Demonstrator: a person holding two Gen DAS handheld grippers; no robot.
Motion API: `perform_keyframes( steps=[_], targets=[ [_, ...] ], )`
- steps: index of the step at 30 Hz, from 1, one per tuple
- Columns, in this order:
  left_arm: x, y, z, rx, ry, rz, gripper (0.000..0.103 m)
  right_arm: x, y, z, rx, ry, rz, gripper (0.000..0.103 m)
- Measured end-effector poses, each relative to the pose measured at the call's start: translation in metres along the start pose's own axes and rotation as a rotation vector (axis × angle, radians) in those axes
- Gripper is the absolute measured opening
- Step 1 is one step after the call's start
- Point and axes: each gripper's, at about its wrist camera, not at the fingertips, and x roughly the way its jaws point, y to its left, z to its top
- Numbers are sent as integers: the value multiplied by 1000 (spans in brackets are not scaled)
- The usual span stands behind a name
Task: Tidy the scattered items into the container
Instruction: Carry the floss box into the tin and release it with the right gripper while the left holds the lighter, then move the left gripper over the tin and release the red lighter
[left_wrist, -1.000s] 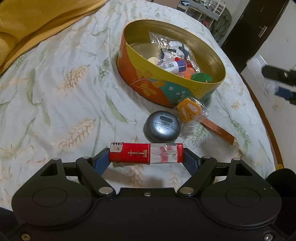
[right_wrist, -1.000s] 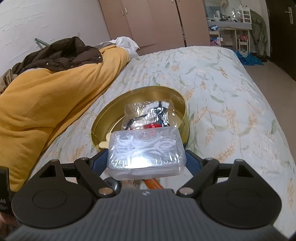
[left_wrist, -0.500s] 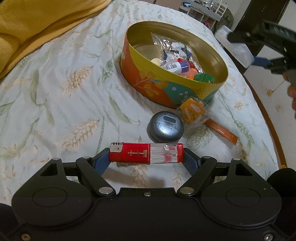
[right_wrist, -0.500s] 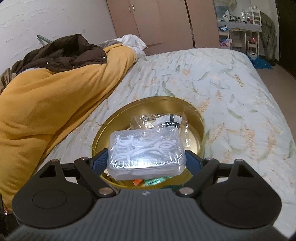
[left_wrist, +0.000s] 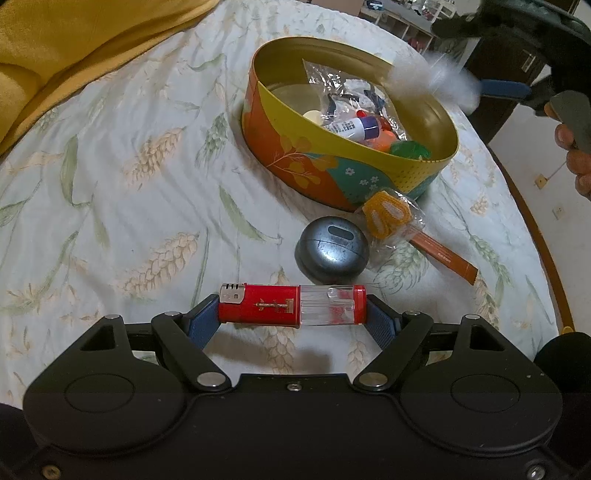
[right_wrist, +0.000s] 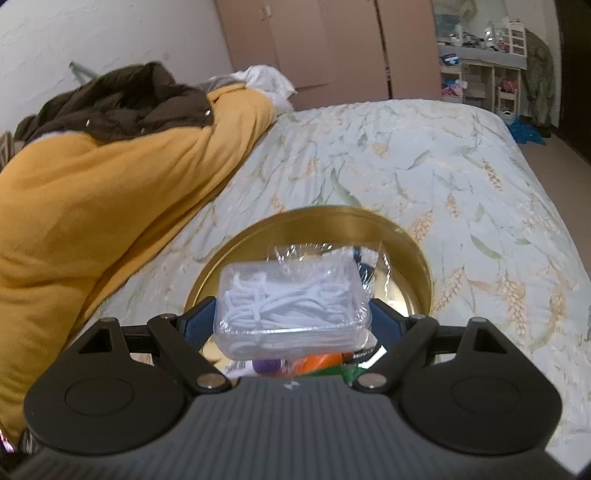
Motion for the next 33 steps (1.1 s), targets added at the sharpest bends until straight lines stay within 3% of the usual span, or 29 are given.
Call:
perform_keyframes(
  steps=[1,6,25,33],
  targets=[
    [0,0,0,0,-1,1,80,-2,-1,0,9,-12,-3,103],
    [1,-1,0,2,3,0,80,-16,-5,-9,9,-24,9,103],
    [3,-1,1,2,15,11,80,-72,-49,-96,5,6,-39,103],
    [4,-7,2,27,17,43,80,-80,-41,-115,-80,15,-52,103]
  ],
)
